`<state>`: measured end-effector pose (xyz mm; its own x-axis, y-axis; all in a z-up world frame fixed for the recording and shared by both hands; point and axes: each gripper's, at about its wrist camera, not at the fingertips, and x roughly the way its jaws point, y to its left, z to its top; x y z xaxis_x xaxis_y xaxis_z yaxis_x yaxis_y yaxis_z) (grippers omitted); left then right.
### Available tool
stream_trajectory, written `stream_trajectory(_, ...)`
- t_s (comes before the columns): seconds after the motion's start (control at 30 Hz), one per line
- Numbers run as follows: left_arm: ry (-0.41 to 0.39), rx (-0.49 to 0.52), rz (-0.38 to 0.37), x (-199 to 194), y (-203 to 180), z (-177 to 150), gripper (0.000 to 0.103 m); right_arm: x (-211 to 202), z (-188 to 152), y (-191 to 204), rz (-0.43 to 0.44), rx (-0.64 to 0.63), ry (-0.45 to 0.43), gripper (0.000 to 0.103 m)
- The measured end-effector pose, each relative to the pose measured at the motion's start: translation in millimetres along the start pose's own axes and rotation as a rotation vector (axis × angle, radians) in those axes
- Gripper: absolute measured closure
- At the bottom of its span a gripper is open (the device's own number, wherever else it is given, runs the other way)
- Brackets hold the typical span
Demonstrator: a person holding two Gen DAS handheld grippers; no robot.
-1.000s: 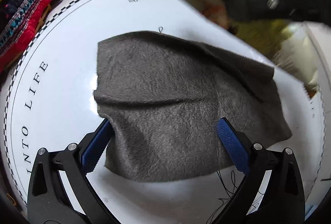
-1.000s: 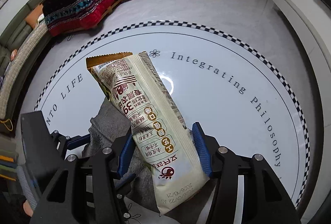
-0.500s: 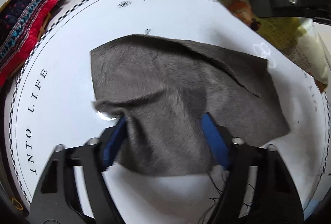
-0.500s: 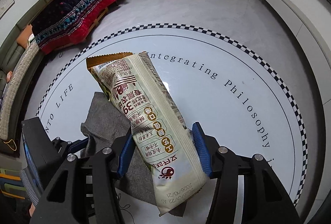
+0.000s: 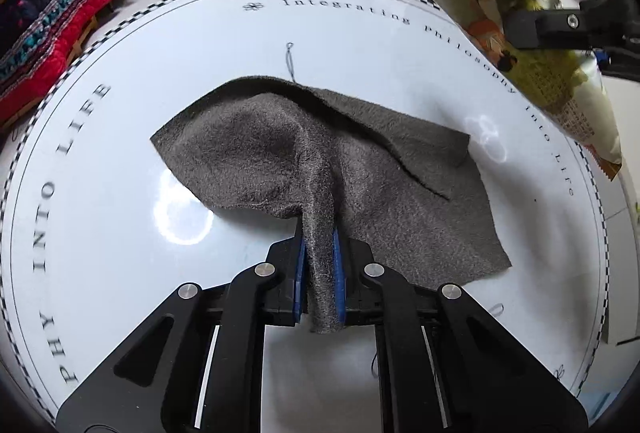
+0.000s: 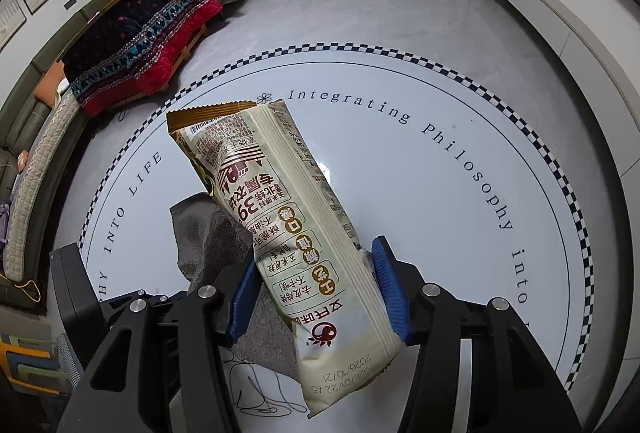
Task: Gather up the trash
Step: 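Lift the snack bag and grey mat and carry them over the bin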
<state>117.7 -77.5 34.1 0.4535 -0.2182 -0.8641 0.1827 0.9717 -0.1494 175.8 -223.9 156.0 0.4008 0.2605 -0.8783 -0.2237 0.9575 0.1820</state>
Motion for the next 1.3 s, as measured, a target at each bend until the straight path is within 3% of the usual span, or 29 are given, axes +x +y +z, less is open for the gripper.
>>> stream_trajectory(0.23,-0.019,-0.021,-0.006,-40.7,15.4,-31.1,0.092,-17.9,-28.5,27.8,0.027,0.004,0.007,0.048)
stream_trajectory(0.7,-0.157,-0.061,0.016,-143.4,54.5,-78.4,0.092,-69.1,-86.4,108.7,0.06,-0.074,-0.023,0.047)
stream_trajectory(1.3,-0.266,-0.193,0.09,-227.7,115.0,-168.0,0.093,-74.5,-151.5,234.5,0.156,-0.25,0.0,0.047)
